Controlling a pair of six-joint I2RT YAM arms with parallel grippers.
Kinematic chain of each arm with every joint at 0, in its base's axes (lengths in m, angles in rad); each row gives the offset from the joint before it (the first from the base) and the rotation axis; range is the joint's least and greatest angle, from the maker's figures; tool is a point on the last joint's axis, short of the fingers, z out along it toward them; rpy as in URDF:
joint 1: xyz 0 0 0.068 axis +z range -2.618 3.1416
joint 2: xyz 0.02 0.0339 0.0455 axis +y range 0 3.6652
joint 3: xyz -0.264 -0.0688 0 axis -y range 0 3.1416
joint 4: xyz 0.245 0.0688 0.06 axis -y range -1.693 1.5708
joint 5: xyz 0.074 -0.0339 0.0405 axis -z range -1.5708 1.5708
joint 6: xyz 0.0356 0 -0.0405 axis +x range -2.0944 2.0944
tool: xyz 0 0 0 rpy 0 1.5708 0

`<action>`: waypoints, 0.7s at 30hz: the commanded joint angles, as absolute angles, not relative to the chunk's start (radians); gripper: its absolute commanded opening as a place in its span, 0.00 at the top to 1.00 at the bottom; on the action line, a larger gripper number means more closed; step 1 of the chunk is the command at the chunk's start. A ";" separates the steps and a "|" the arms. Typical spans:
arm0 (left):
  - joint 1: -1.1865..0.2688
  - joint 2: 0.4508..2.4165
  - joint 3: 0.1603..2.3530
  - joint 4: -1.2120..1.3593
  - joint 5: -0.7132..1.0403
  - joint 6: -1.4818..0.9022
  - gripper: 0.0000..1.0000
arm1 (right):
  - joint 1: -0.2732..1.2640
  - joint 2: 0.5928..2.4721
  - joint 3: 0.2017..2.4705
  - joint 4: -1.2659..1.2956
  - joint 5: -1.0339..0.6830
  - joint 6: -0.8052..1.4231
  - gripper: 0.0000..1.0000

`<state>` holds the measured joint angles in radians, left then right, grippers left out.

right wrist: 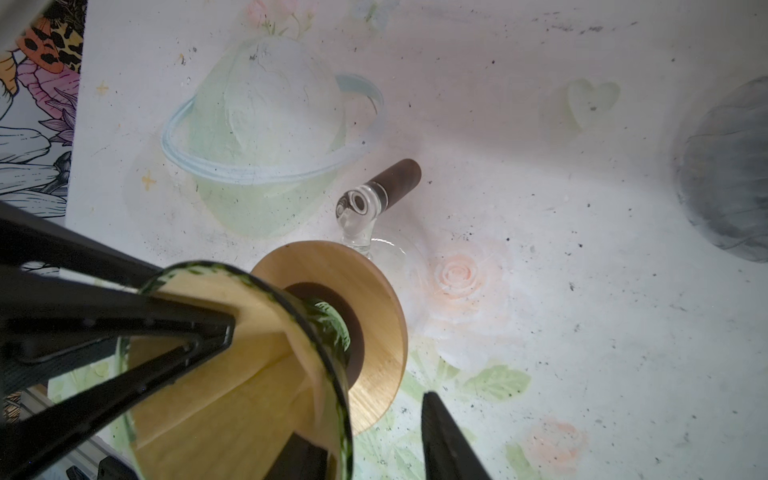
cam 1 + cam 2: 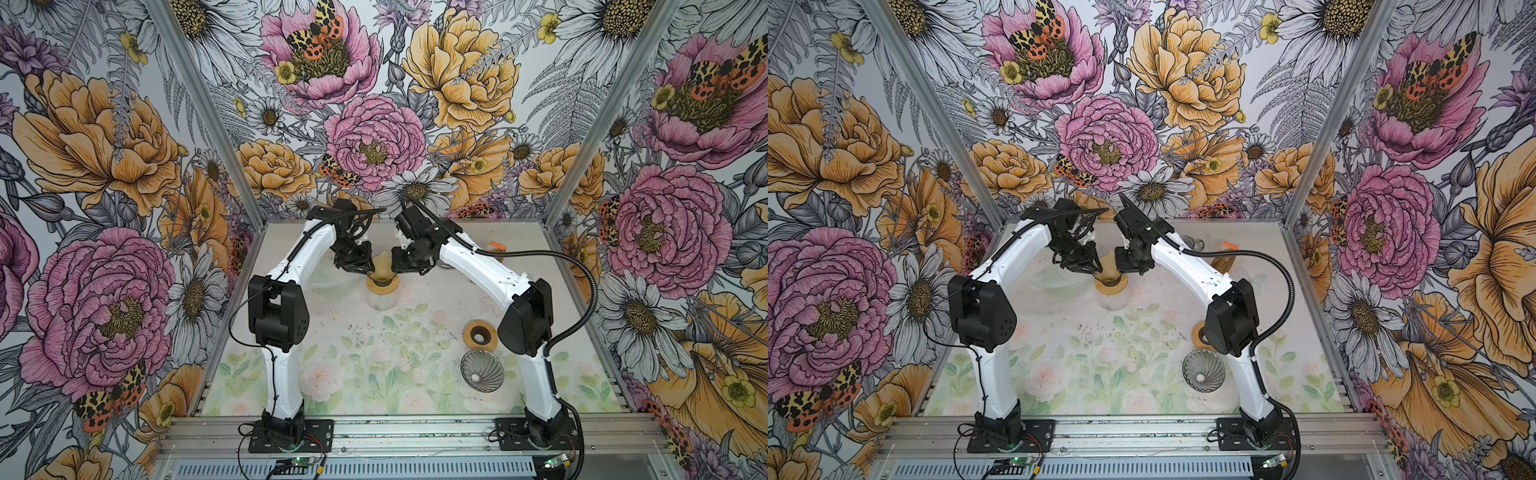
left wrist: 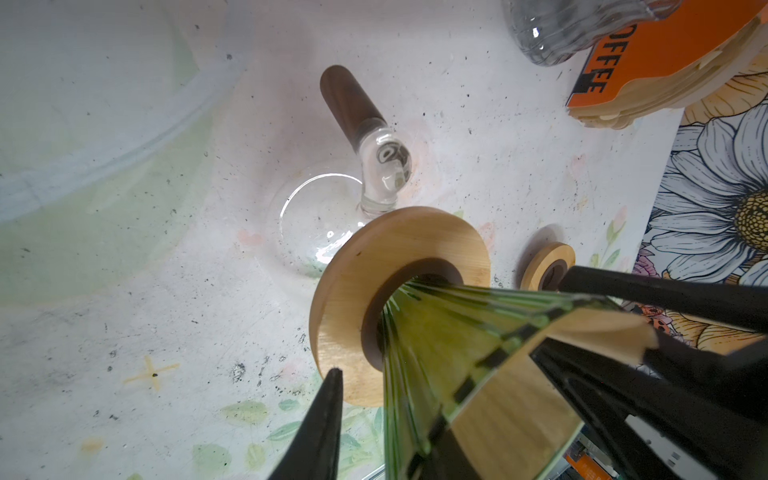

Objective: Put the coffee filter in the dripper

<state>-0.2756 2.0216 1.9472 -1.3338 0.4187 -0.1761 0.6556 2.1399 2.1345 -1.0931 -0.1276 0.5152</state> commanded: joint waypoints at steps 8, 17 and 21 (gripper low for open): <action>-0.275 1.995 1.949 -1.321 0.397 -0.161 0.73 | 0.654 2.150 2.117 -1.100 -0.077 0.523 0.63; -0.281 1.995 1.971 -1.321 0.407 -0.171 0.72 | 0.656 2.109 2.180 -1.098 -0.155 0.470 0.63; -0.288 2.000 1.973 -1.321 0.405 -0.173 0.72 | 0.664 2.117 2.195 -1.100 -0.181 0.464 0.59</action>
